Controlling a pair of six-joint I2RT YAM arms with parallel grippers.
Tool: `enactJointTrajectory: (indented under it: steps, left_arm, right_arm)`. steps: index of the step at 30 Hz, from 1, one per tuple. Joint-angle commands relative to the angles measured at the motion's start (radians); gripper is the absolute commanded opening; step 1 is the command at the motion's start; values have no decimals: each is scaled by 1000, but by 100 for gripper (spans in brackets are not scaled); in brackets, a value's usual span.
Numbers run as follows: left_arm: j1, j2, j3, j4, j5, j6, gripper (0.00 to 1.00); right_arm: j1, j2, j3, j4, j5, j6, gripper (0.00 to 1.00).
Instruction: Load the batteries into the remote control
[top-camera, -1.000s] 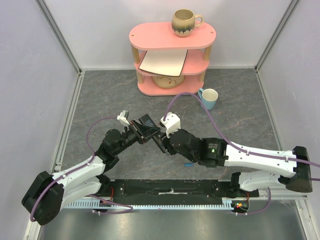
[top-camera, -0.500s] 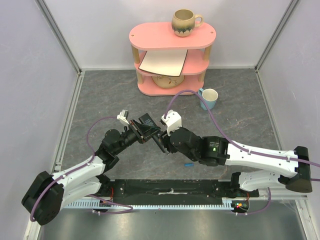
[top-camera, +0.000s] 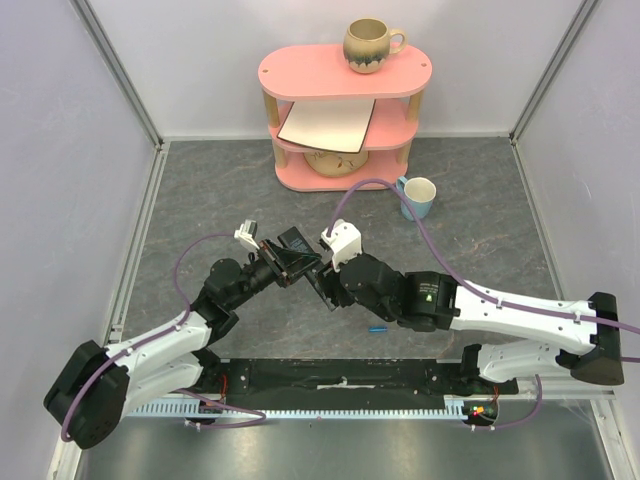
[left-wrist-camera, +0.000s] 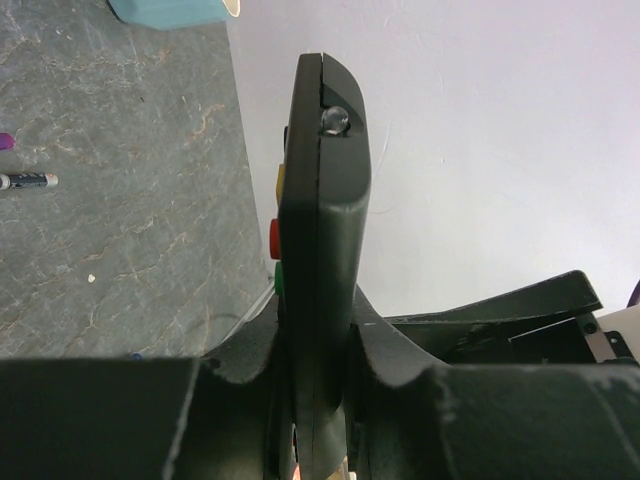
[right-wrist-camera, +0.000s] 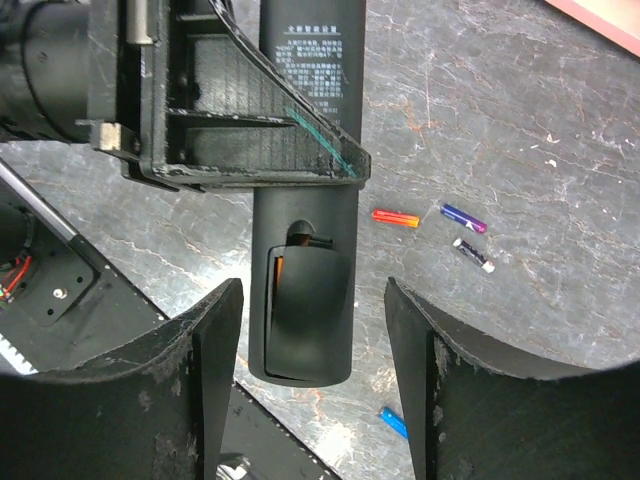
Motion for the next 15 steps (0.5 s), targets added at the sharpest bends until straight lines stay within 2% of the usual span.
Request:
enactJointTrajectory:
  steps: [1,4,9,15]
  left_arm:
    - [-5,8,-9,91,2,-27,2]
    - [-7,16,-12,99,3,-29,2]
    - [-7,19,-16,111,9,-29,2]
    - [-7,19,-21,154,20,-30,2]
  right_arm:
    - [-3,-19,68,28,-27,15,67]
    - [-3,-34,84,27,-20,30,70]
    - [-44,-118,52,30,0,87,81]
    - [-225,-195,-80,79,-211,190,85]
